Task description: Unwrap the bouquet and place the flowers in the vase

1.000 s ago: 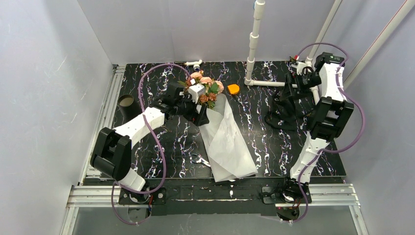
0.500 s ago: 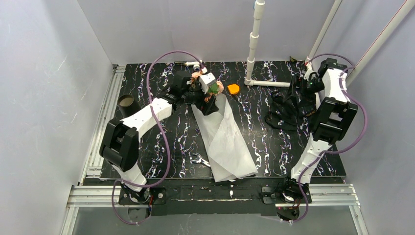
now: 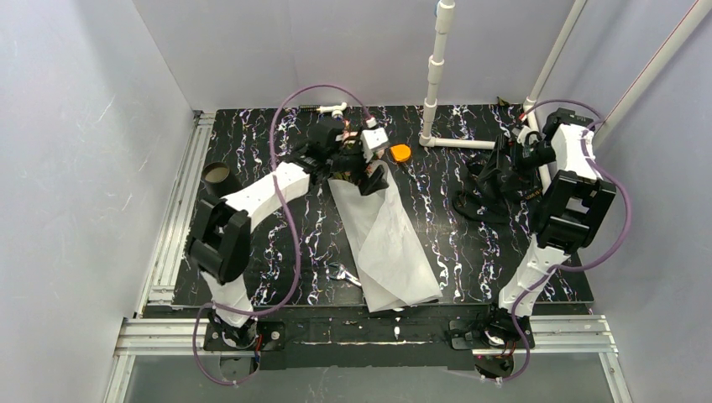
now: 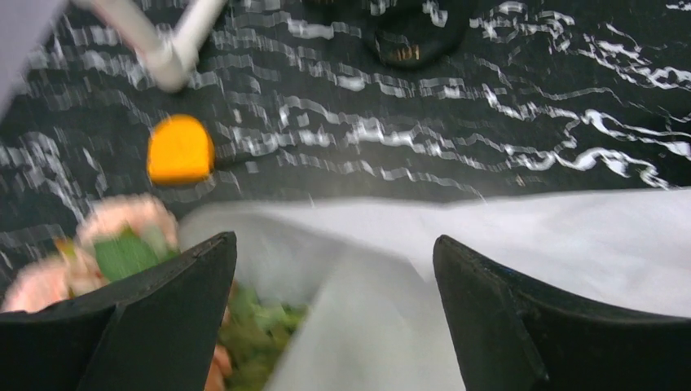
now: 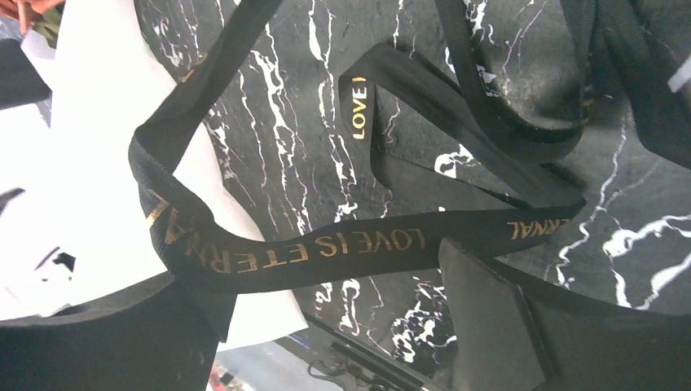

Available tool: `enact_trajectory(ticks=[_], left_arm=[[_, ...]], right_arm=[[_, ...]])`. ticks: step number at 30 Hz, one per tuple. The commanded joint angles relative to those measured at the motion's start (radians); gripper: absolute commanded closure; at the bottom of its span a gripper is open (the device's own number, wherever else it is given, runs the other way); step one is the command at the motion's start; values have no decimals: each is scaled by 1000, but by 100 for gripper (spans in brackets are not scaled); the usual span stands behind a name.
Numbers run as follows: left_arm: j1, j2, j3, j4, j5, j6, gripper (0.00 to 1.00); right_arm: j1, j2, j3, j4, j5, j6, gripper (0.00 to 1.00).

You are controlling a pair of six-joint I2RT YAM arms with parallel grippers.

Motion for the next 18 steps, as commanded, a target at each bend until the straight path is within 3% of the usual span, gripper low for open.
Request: enact_trajectory(ticks=[1, 4, 10, 18], left_arm=[[-53, 146, 218, 60, 124, 191, 13], [-95, 300, 389, 170, 149, 232, 19], [-181, 567, 767, 191, 167, 262, 22], [-260, 618, 658, 364, 75, 267, 27]], right_arm=[[3, -101, -21, 1, 52, -90, 2], [3, -113, -38, -13, 69, -138, 2], [4, -116, -34, -58, 36, -207, 2], [33, -161, -101, -73, 30, -240, 2]])
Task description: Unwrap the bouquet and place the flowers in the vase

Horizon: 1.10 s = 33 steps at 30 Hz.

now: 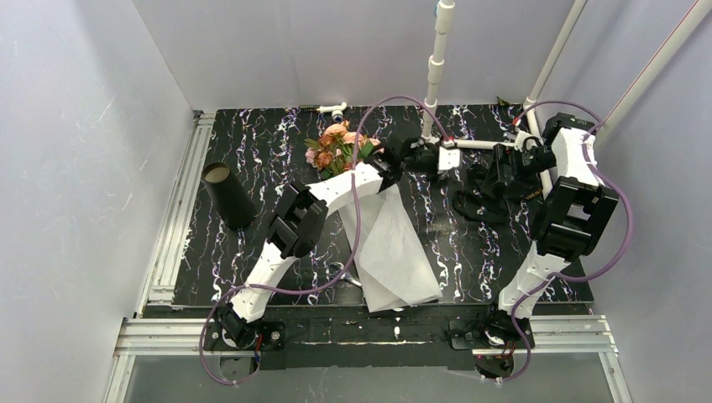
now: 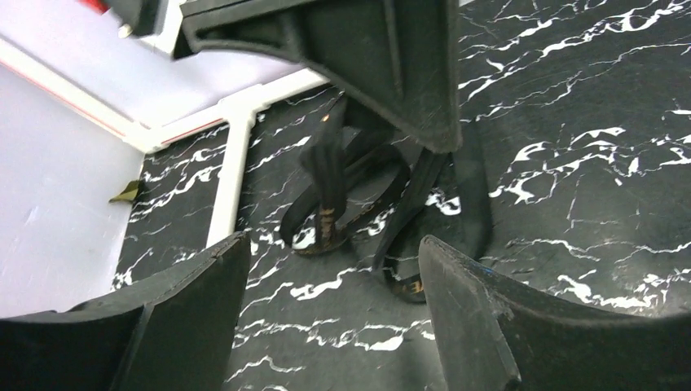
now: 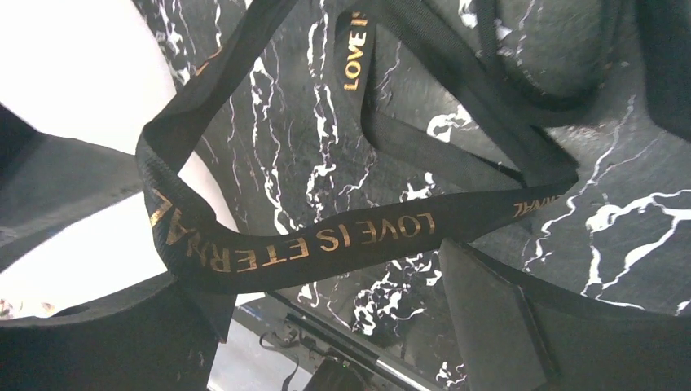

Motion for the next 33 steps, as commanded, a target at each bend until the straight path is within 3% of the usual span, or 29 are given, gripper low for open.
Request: enact_trajectory(ticks=[1, 11, 25, 33], left_arm=[[-28, -19, -60, 142, -64, 15, 28], [-85, -15, -106, 189, -107, 7, 43], [-93, 14, -130, 218, -258, -79, 98], [-82, 27, -118, 219, -300, -156, 100]], right_arm=[[31, -75, -41, -35, -20, -44, 2], [85, -113, -88, -53, -38, -59, 2], [51, -228, -114, -193, -28, -149, 2], [-32, -225, -88, -123, -89, -52, 2]])
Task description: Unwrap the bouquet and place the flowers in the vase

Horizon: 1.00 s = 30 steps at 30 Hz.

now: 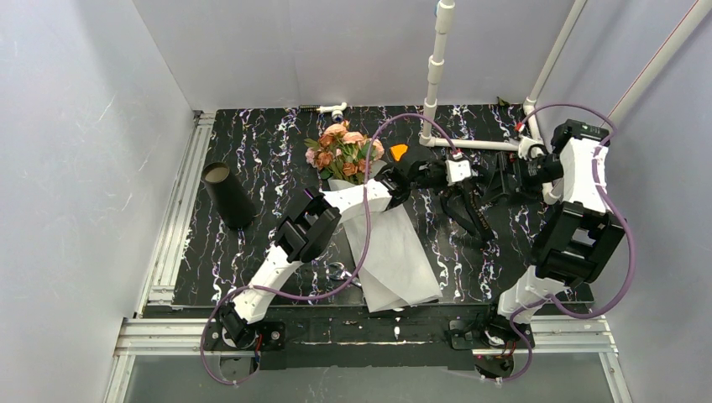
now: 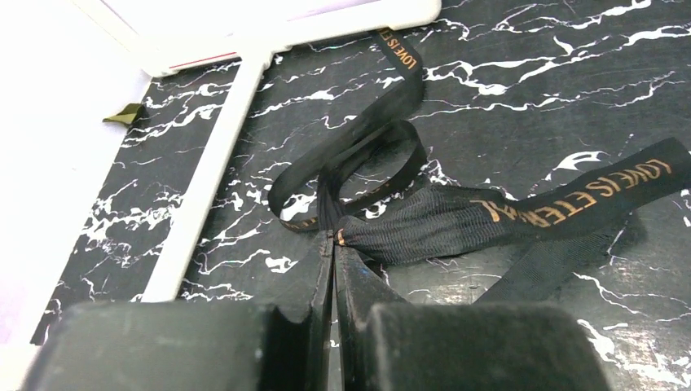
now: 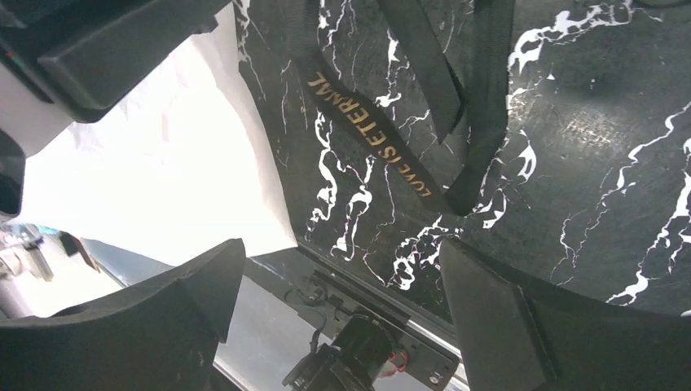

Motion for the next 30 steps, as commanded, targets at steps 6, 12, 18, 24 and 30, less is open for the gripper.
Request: enact_trajectory(ticks=[6, 12, 18, 24, 30], left_arm=[[6, -42, 4, 23, -84, -25, 23], [41, -206, -105, -15, -95, -30, 17], [138, -449, -252, -95, -32, -226, 16], [214, -710, -456, -192, 21, -303, 14], [267, -937, -638, -366, 15, -362, 14]], right_arm=[[-36, 38, 129, 63, -115, 65, 13], [27, -12, 82, 133, -99, 43, 34], [198, -71, -99, 189, 36, -60, 45], [405, -68, -268, 404, 167, -82, 48], [455, 113, -219, 408, 244, -165, 51]])
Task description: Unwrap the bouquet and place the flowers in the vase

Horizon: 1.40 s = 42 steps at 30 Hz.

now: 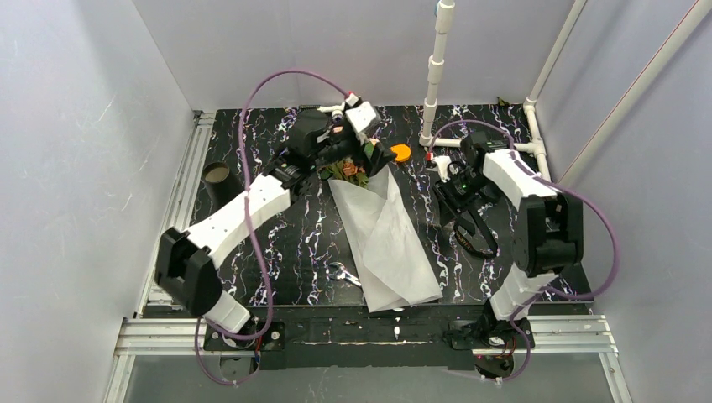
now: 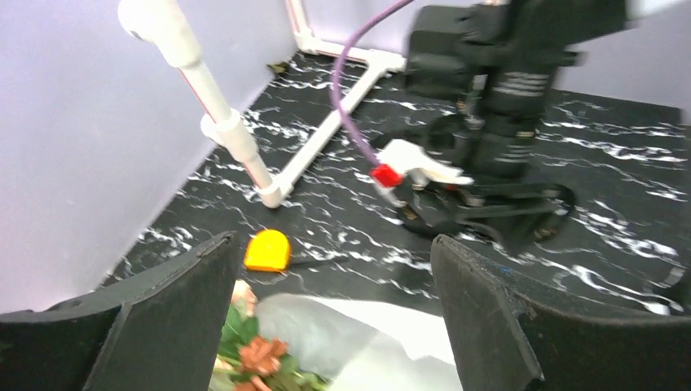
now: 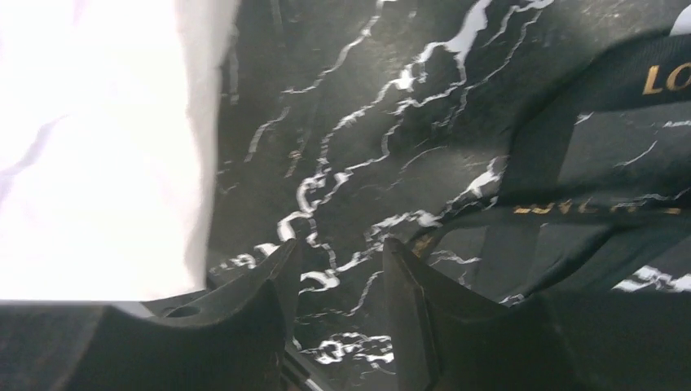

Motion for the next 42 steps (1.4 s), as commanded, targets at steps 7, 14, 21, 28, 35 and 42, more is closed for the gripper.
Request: enact_trajectory(ticks=[7, 14, 21, 28, 35, 42], left_arm=[[32, -281, -279, -306, 12, -86, 12], [38, -354, -381, -398, -65, -145, 12], [95, -418, -522, -463, -91, -204, 15], [127, -325, -549, -442, 35, -201, 24], [122, -198, -552, -380, 93, -140, 34], [90, -149, -584, -304, 74, -111, 37]], right_arm=[[-25, 209, 12, 102, 246, -352, 51], [-165, 333, 136, 115, 391, -491, 50], [-199, 376, 411, -70, 233, -432, 37], [-90, 260, 380, -153, -21, -253, 21], [56, 215, 294, -147, -133, -127, 20], [158, 251, 210, -48, -149, -32, 23]])
